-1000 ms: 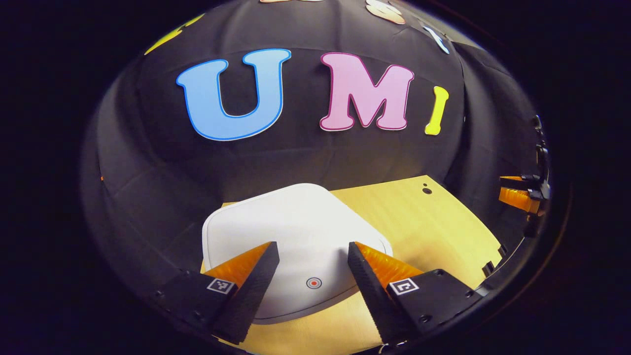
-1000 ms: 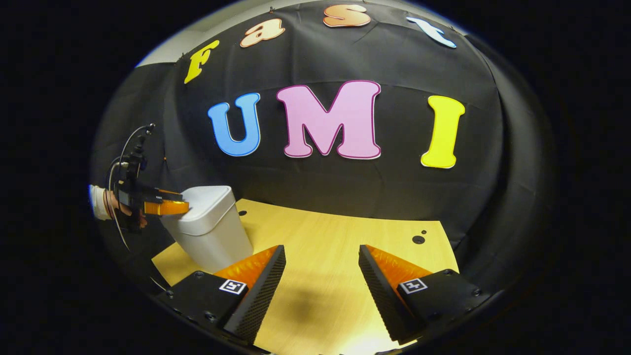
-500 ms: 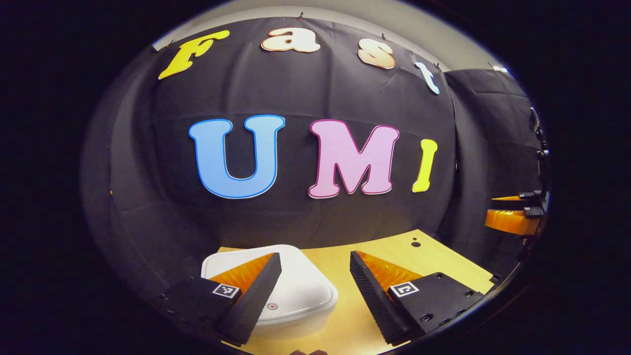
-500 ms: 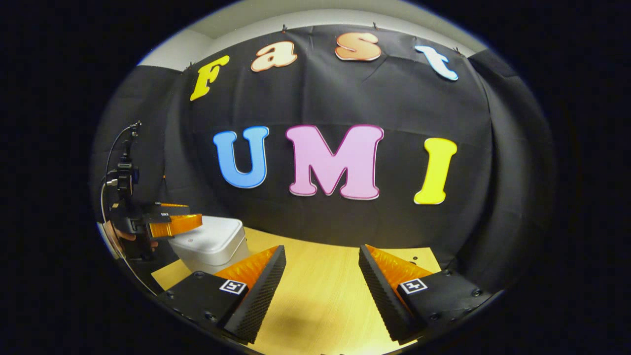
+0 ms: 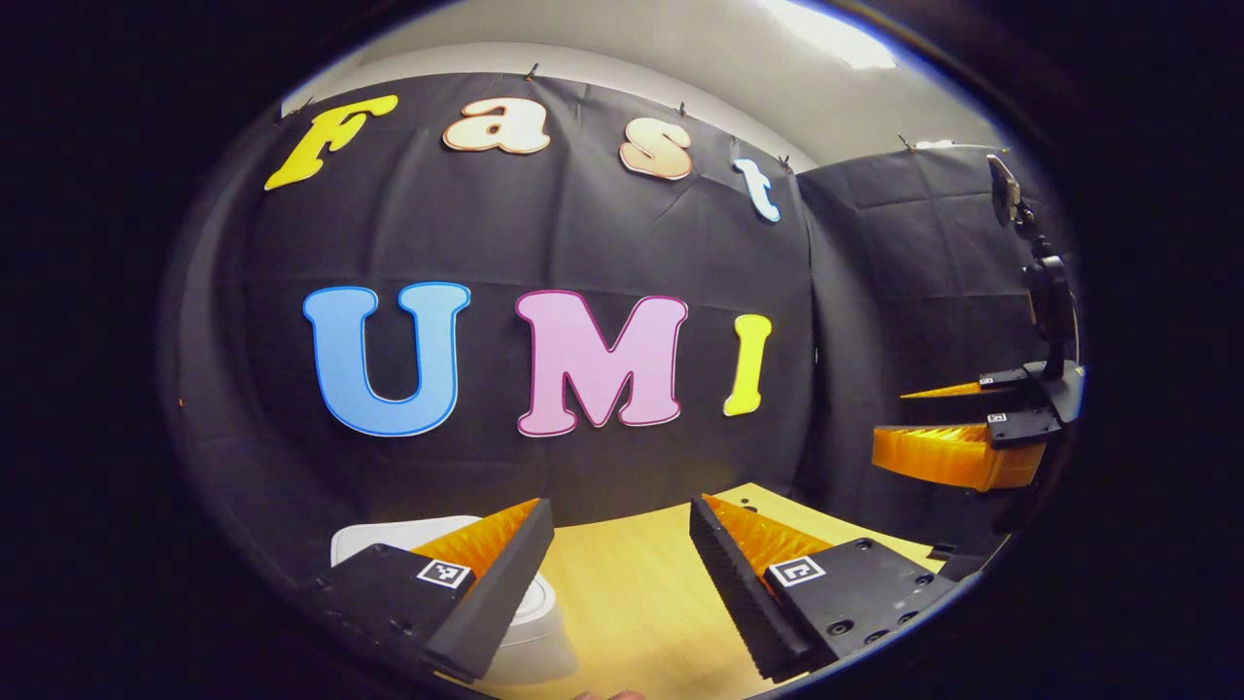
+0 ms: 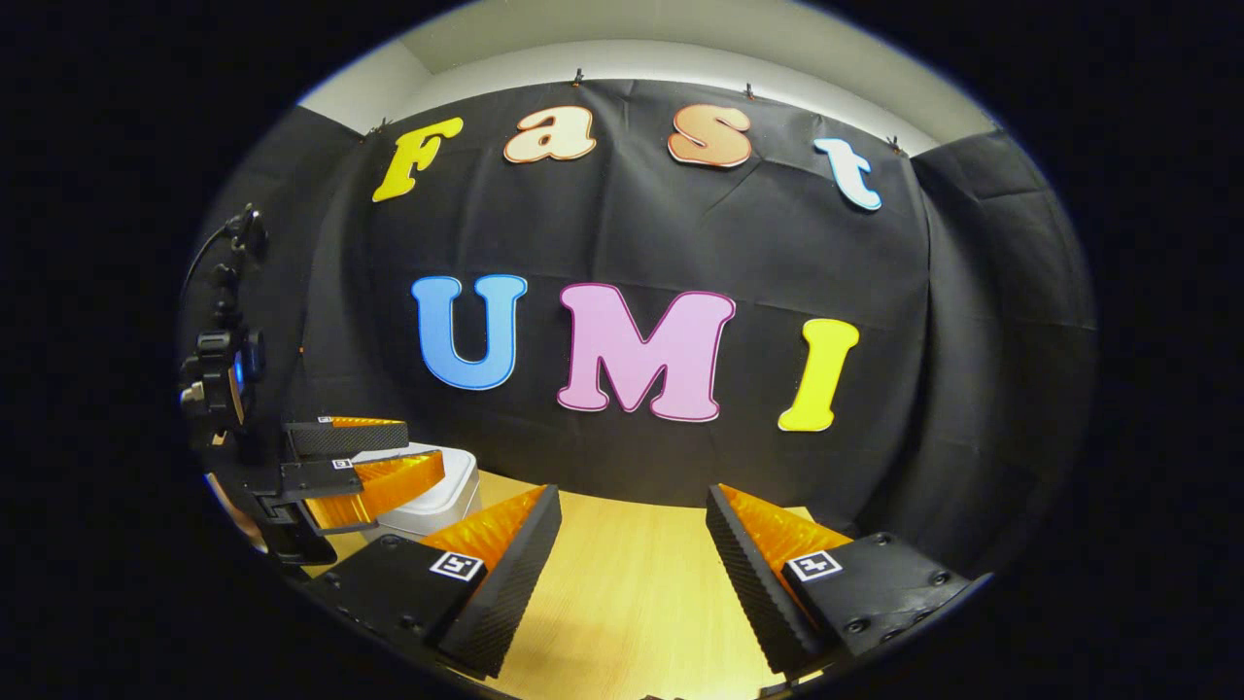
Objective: Press the lid of the desktop garbage bin to open it, pick up the crumpled paper on the desktop and throw it into the bin, then pick up the pop can on the desktop and drop it into the bin, and finally close the garbage bin lid.
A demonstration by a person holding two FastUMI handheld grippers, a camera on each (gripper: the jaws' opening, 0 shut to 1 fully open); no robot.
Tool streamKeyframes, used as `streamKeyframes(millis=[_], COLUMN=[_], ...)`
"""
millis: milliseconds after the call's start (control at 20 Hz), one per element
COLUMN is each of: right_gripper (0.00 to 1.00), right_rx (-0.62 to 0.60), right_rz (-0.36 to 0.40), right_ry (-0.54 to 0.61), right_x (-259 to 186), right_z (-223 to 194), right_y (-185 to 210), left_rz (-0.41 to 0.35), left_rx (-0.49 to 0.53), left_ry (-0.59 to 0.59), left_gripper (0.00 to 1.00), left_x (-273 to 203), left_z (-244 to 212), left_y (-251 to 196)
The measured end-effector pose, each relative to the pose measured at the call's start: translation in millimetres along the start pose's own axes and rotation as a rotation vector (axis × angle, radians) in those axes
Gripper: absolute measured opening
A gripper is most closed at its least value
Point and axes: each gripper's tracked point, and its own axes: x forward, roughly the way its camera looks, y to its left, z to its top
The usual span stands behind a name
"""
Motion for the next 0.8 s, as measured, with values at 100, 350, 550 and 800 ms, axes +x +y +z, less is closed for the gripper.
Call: streamKeyframes(millis=[100,350,550,800], right_gripper=[0.96,0.97,0.97,0.97], right_rx=[0.005,-0.023,-0.011,-0.062], right_rz=[0.009,0.049,0.16,0.226], right_ry=[-0.011,-0.06,-0.033,-0.032], right_x=[-4,-3,-5,-2], right_z=[3,15,6,1], right_y=[3,-8,-4,-5], left_rz=[0.025,0.118,0.159,0.214], left_rx=[-0.018,0.012,0.034,0.004], left_ry=[0.017,-0.028,-0.054,-0.044], left_gripper=[0.95,0.95,0.92,0.95], left_x=[-9,-22,-36,-39], left_z=[0,25,34,31], left_y=[4,5,-8,-10])
